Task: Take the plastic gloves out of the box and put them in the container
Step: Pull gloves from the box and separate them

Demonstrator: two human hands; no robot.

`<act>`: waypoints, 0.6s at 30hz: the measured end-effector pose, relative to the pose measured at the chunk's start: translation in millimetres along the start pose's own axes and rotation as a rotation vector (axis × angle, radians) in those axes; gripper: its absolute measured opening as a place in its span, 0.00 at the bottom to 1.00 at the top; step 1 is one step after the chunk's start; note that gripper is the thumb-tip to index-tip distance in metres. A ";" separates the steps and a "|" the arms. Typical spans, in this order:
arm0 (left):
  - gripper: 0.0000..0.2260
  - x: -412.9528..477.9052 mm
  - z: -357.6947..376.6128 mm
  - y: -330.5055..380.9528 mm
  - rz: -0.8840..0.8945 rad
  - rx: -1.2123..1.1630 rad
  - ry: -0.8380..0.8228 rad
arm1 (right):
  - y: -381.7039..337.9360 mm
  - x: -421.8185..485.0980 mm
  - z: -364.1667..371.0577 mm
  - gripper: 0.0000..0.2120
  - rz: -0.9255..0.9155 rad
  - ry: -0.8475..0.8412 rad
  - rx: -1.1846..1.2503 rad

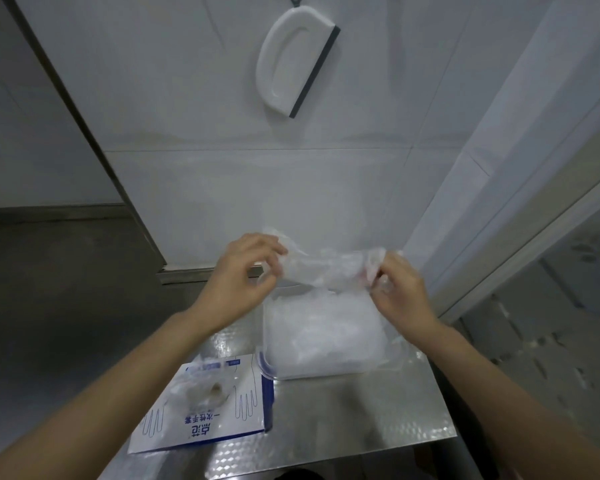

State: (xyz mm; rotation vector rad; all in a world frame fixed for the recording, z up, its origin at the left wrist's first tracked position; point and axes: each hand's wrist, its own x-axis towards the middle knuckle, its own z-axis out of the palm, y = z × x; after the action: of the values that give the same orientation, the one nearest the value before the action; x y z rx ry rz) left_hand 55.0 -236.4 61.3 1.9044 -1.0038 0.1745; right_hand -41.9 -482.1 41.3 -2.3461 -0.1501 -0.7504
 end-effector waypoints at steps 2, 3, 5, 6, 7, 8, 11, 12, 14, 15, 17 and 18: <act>0.02 -11.9 8.4 -17.7 0.096 0.224 -0.161 | 14.5 -11.4 3.8 0.22 0.031 -0.209 -0.090; 0.02 -17.3 13.5 -25.4 0.126 0.304 -0.238 | 20.0 -15.6 6.1 0.20 0.062 -0.351 -0.143; 0.04 -24.2 24.2 -34.2 0.146 0.435 -0.391 | 28.2 -21.0 12.8 0.13 0.128 -0.610 -0.262; 0.04 -25.7 29.7 -36.5 0.131 0.496 -0.473 | 32.1 -23.5 17.5 0.12 0.153 -0.703 -0.286; 0.04 -27.3 35.8 -38.3 0.107 0.546 -0.547 | 36.1 -25.1 23.6 0.12 0.165 -0.772 -0.277; 0.05 -28.1 41.5 -38.8 0.090 0.583 -0.612 | 38.5 -26.6 28.7 0.13 0.181 -0.830 -0.268; 0.10 -28.3 61.6 -41.0 0.033 0.775 -0.776 | 45.7 -31.4 44.1 0.19 0.160 -0.985 -0.291; 0.10 -28.4 68.1 -40.9 0.014 0.858 -0.835 | 46.0 -31.4 47.4 0.20 0.152 -1.028 -0.308; 0.11 -27.3 79.3 -38.5 -0.031 0.988 -0.919 | 46.2 -28.9 48.8 0.23 0.160 -1.088 -0.300; 0.10 -25.4 82.3 -35.7 -0.051 1.023 -0.922 | 45.2 -25.4 46.4 0.25 0.193 -1.128 -0.272; 0.10 -20.9 86.2 -30.0 -0.114 1.010 -0.832 | 40.0 -16.7 38.7 0.27 0.301 -1.165 -0.168; 0.11 -18.7 88.1 -28.5 -0.158 0.971 -0.754 | 34.8 -12.5 35.7 0.25 0.343 -1.110 -0.095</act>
State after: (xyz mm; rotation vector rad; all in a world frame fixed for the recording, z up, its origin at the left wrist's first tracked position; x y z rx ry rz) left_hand 38.5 -289.2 -15.2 3.0543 -1.3867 -0.2207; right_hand -25.0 -485.6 -7.2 -2.5125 -0.1717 0.7659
